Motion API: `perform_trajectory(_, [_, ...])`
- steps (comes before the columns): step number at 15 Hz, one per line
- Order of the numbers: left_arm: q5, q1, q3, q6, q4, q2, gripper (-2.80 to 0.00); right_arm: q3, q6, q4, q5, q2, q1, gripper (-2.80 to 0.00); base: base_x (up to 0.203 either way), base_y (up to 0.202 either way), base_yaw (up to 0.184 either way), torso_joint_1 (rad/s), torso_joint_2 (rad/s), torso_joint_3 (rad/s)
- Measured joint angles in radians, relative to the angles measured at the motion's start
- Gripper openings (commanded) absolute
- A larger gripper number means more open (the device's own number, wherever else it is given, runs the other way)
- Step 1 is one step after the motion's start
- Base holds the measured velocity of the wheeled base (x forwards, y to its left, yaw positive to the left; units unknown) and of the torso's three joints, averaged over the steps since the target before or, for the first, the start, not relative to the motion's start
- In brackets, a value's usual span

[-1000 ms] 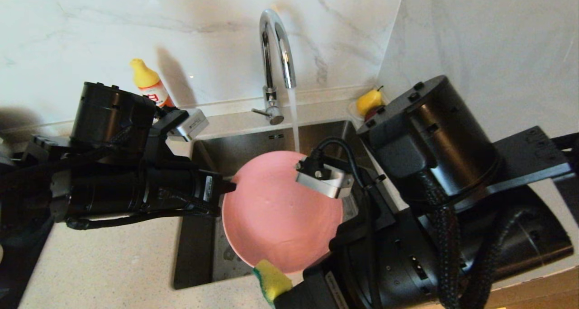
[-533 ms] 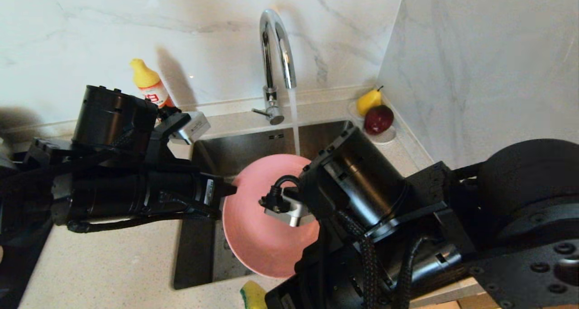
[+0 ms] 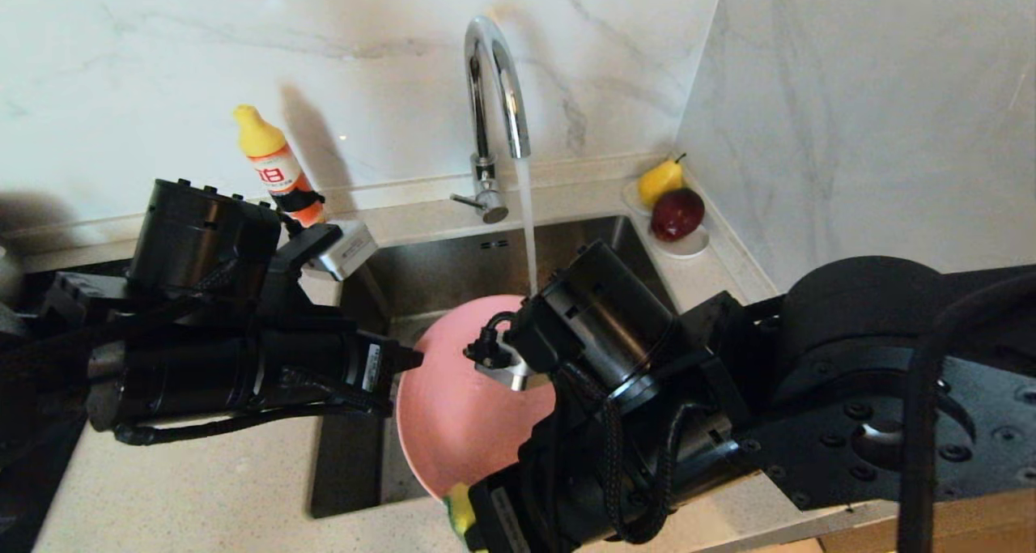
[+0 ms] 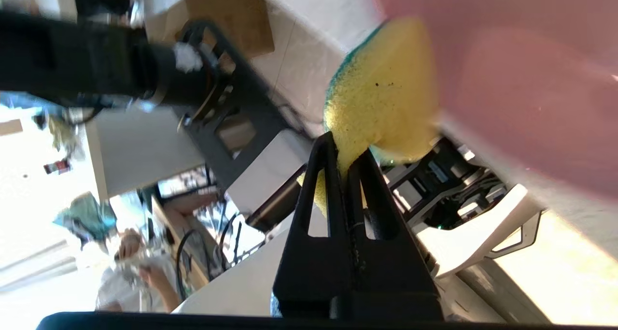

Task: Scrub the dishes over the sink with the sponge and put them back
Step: Wipe the plate

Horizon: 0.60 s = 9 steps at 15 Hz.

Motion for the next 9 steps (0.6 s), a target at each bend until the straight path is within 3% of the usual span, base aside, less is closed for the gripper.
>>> perform_trajectory(9, [-0.044, -0.012, 0.036, -0.002, 0.0, -0.061, -2.8, -0.063, -0.002, 0.001, -0.003, 0.03, -0.083, -2.8, 0.0, 0.0, 0.0, 0.0, 0.0, 0.0])
